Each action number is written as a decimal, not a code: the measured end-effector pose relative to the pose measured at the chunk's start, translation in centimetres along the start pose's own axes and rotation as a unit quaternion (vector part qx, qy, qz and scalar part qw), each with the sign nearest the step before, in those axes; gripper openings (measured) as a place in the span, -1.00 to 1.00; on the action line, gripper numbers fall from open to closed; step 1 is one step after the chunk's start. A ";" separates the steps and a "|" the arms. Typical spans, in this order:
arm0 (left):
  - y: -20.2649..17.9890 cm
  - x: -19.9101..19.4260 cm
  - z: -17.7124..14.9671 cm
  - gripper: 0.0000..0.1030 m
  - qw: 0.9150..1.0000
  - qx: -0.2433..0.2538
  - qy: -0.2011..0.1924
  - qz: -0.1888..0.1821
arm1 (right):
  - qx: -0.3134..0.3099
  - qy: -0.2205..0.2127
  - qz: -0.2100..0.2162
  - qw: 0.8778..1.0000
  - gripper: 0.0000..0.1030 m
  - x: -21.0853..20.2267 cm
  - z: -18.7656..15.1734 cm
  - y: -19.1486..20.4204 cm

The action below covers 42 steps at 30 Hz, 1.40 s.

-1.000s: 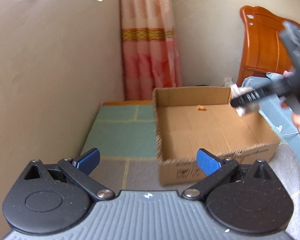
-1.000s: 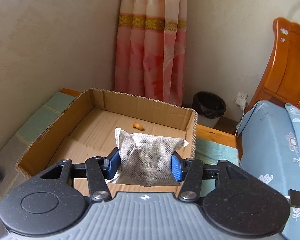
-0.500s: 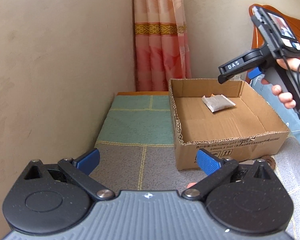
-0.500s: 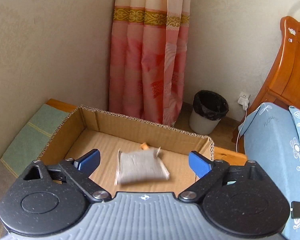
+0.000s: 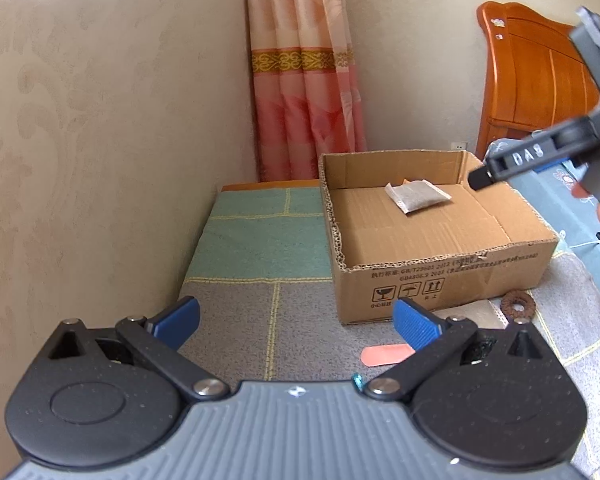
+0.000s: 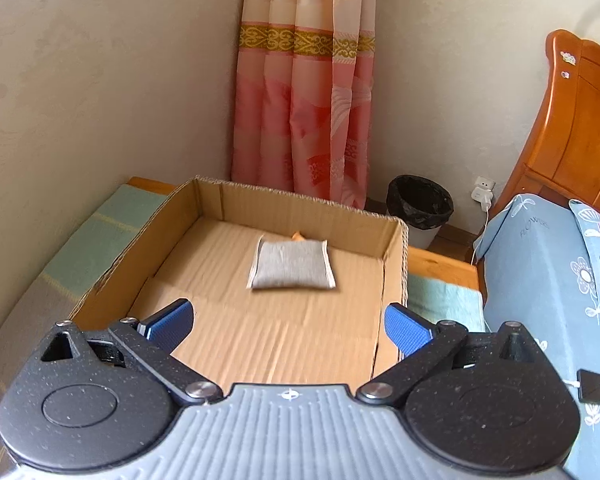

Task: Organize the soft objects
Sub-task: 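Lower the grey sachet into the box and open the right tool, then move both tools back from the box toward the remaining items, then reach the right tool to the white cloth and grasp its edge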

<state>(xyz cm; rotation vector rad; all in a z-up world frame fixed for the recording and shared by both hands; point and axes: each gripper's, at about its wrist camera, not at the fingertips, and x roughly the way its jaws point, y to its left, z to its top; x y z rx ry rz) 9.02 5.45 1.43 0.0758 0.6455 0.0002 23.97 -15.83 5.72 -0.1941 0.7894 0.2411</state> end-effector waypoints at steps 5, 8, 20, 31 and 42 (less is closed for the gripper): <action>0.0 -0.4 -0.9 0.99 1.000 0.008 -0.002 -0.012 | 0.005 -0.009 -0.013 1.000 1.00 -1.8 -3.3 0.2; 0.0 -0.5 -1.6 0.99 1.000 0.013 0.001 -0.021 | 0.007 -0.010 -0.021 1.000 1.00 -2.6 -5.7 0.4; -2.6 -1.2 -5.6 0.99 0.990 0.069 0.039 -0.120 | 0.041 0.029 -0.026 0.998 1.00 -3.1 -14.2 0.4; -3.8 0.7 -6.5 0.99 0.989 0.073 0.064 -0.108 | 0.055 0.052 -0.002 0.997 1.00 -2.5 -17.6 0.8; -3.2 1.3 -6.5 0.99 0.990 0.060 0.068 -0.107 | 0.058 0.048 0.008 0.997 1.00 -1.4 -16.9 1.4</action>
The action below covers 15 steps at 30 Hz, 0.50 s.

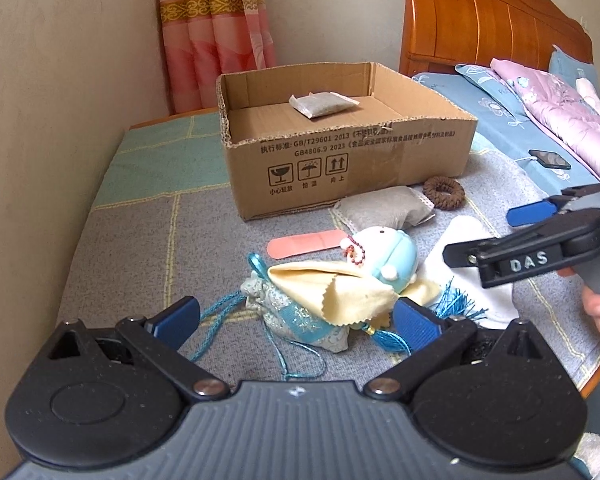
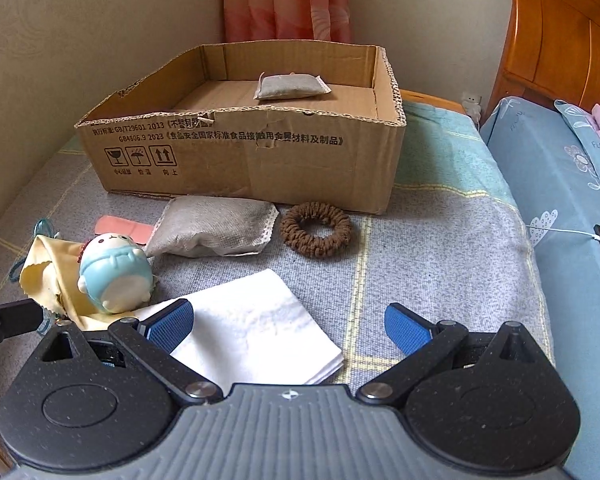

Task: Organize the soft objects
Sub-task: 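Reach the right tool to the white cloth and grasp its edge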

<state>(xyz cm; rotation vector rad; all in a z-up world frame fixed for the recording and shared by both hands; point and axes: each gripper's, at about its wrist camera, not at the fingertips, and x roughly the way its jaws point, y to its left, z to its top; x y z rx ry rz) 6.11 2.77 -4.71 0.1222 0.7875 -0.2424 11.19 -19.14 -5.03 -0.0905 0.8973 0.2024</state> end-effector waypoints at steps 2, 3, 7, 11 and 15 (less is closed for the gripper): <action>-0.1 0.0 0.0 0.99 1.000 0.002 0.000 -0.004 | 0.001 -0.001 0.001 1.000 1.00 0.4 0.4 0.2; -0.2 0.0 0.0 0.99 1.000 0.004 -0.001 -0.006 | 0.000 -0.001 0.000 1.000 1.00 0.6 0.6 0.4; -0.3 0.0 -0.2 0.99 1.000 0.004 0.001 -0.009 | -0.004 -0.004 -0.004 1.000 1.00 1.5 1.6 0.9; -0.3 0.0 -0.3 0.99 1.000 0.002 0.003 -0.009 | -0.011 0.021 -0.017 1.000 1.00 2.8 2.0 1.2; -0.3 -0.1 -0.3 0.99 1.000 0.002 0.001 -0.012 | -0.018 0.027 -0.023 0.999 1.00 2.2 1.3 1.1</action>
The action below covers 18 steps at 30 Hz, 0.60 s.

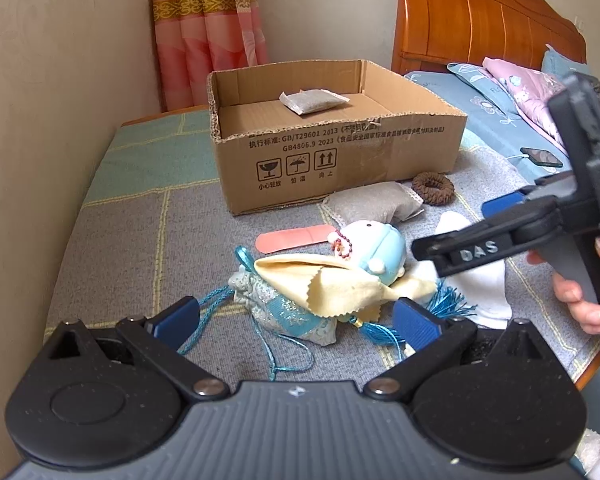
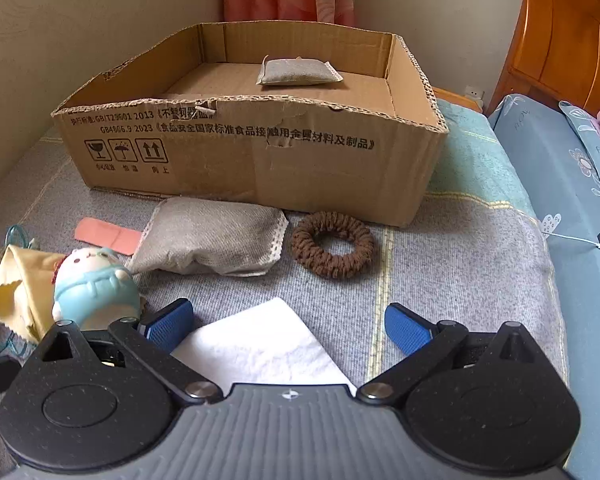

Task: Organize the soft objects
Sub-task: 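Reach the right tool to the white cloth and grasp its edge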

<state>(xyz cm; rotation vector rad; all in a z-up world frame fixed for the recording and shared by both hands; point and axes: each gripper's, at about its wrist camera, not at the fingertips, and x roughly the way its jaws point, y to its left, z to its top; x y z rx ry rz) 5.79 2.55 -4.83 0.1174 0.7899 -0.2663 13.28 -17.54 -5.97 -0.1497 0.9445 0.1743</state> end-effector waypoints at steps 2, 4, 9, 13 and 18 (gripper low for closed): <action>-0.1 0.0 0.1 0.99 1.000 0.003 -0.002 0.000 | 0.003 0.001 0.004 1.000 1.00 -0.6 -0.5 -0.4; -0.3 -0.1 0.2 0.99 1.000 0.005 -0.005 -0.004 | 0.004 0.005 0.006 1.000 1.00 -1.1 -1.0 -0.9; -0.6 0.0 0.3 0.99 1.000 0.008 -0.007 -0.007 | 0.023 0.005 0.019 1.000 1.00 -2.1 -2.4 -2.1; -0.6 0.0 0.2 0.99 1.000 0.006 -0.005 -0.008 | 0.044 0.001 0.024 0.999 1.00 -2.7 -3.2 -2.6; -0.7 0.1 0.2 0.99 1.000 0.006 -0.004 -0.010 | 0.034 -0.013 0.034 0.999 1.00 -3.7 -4.7 -2.5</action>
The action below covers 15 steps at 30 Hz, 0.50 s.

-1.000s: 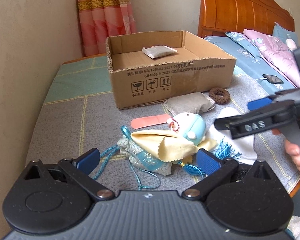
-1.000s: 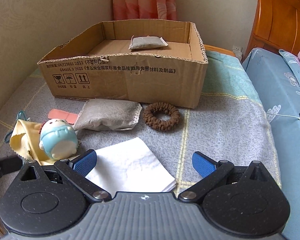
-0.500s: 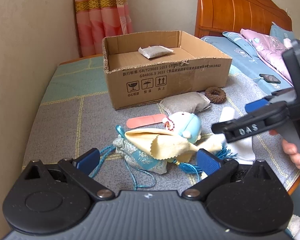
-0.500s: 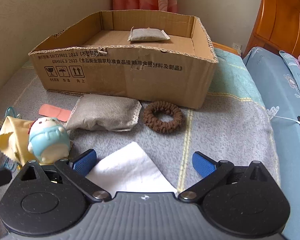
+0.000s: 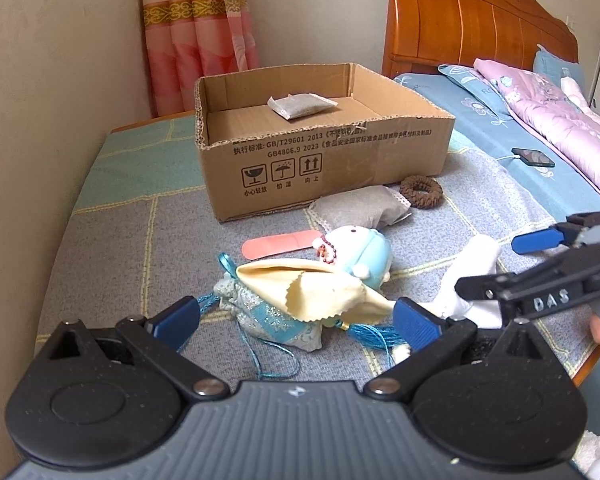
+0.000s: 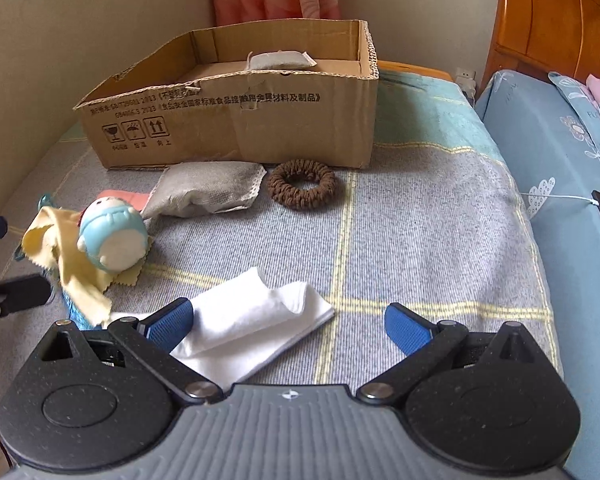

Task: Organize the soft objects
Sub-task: 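Reach the right tool to the white cloth and grasp its edge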

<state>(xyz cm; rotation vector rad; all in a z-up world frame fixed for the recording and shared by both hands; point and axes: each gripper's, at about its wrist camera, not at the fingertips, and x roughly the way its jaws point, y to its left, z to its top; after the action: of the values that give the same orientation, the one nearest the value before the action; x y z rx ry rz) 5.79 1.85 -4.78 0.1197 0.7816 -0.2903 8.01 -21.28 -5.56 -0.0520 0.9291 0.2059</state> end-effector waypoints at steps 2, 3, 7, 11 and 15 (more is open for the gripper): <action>-0.1 0.1 0.1 0.99 1.000 0.000 0.001 0.001 | -0.009 -0.006 0.003 1.000 1.00 -0.3 -0.5 0.1; -0.1 0.1 0.1 0.99 1.000 -0.001 0.001 0.000 | -0.011 -0.009 0.004 1.000 1.00 -0.3 -0.6 0.1; -0.3 0.1 0.1 0.99 1.000 0.000 0.000 0.000 | -0.008 -0.012 0.008 1.000 1.00 -0.2 -0.5 0.4; -0.2 0.1 0.0 0.99 1.000 -0.001 0.002 0.003 | -0.005 -0.016 0.024 1.000 0.92 -0.2 -0.1 0.7; -0.1 0.0 0.1 0.99 1.000 -0.004 0.002 0.007 | 0.004 -0.019 0.054 0.998 0.76 -0.4 0.1 1.0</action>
<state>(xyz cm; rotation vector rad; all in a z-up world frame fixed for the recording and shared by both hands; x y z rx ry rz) 5.83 1.73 -4.70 0.1186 0.7859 -0.2734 7.67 -20.32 -5.17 0.0091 0.8955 0.3016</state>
